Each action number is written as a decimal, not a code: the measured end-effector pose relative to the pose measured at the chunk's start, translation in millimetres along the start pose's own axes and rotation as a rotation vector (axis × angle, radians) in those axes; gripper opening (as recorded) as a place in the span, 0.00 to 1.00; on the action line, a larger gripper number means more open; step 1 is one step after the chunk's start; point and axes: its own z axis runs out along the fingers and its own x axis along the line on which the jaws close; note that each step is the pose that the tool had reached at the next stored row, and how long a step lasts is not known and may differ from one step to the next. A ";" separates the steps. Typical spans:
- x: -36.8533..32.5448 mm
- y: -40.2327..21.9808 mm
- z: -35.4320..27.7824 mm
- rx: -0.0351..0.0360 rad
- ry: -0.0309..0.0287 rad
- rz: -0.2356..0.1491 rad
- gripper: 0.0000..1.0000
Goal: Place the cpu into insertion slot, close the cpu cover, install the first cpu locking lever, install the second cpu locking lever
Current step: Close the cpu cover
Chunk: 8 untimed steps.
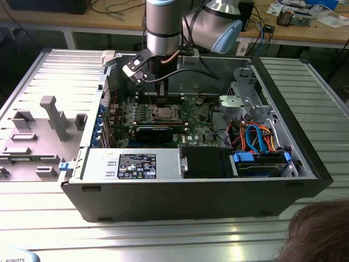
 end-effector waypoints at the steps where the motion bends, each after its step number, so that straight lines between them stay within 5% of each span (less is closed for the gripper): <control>1: 0.0 -0.2 0.2 0.0000 0.0000 0.000 0.11; 8: 0.0 -2.8 1.9 0.0001 0.0000 0.000 0.11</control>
